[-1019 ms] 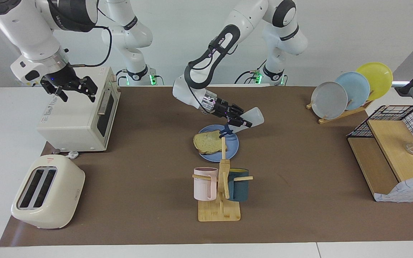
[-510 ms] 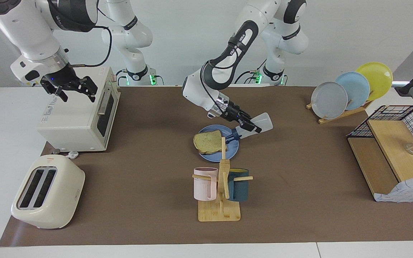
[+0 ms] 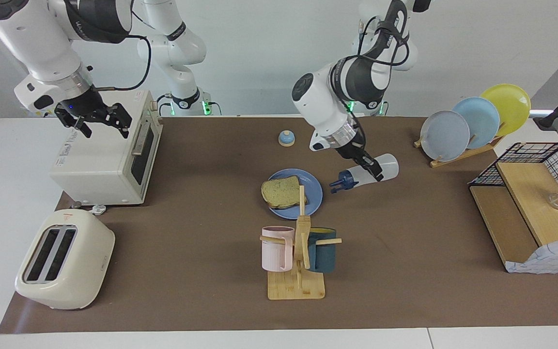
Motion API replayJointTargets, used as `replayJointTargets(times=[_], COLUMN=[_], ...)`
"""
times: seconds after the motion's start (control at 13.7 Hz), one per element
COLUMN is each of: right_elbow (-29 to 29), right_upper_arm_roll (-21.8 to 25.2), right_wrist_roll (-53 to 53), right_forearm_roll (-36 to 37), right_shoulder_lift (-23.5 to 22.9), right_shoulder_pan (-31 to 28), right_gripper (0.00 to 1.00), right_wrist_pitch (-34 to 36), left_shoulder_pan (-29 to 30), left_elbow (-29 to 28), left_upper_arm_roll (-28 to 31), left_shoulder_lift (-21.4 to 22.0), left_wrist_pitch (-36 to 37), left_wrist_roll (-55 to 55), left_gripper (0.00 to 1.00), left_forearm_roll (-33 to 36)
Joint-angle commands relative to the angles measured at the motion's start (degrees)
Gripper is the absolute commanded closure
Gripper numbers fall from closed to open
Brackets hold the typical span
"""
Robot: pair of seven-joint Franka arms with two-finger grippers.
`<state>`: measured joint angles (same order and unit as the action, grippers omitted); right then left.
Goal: Put bread on plate and add seasoning
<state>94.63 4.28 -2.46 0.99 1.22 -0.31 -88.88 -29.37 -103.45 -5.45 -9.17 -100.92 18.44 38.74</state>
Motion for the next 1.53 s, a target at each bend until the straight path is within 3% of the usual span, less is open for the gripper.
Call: replayJointTargets(times=[0.0,0.36,0.95,1.46], right_elbow=[0.82,0.82,0.82,0.82], right_upper_arm_roll=[-0.23,-0.23,-0.23,-0.23], right_wrist_roll=[-1.41,-1.41,-1.41,-1.41], right_forearm_roll=[0.07,0.07,0.07,0.07], right_shoulder_lift=[0.54,0.45,0.54,0.54], right_shoulder_pan=[-0.39,-0.39,-0.39,-0.39], right_gripper=[0.0,0.0,0.0,0.0], right_wrist_pitch=[-0.59,-0.59,-0.59,-0.59], left_shoulder_pan=[4.13,10.99,16.54,16.54], left_elbow=[-2.72,-3.94,-14.13,-31.26], left_upper_arm_roll=[-0.35,-0.35,-0.17,-0.17], left_shoulder_lift=[3.89,7.05,9.52,14.88], left_wrist_pitch=[-5.23,-12.7,-34.31,-58.39], left_wrist_roll=[0.02,0.02,-1.65,-14.73], left_gripper=[1.0,1.0,1.0,1.0], left_forearm_roll=[-6.37,-18.06,-33.54,-34.43])
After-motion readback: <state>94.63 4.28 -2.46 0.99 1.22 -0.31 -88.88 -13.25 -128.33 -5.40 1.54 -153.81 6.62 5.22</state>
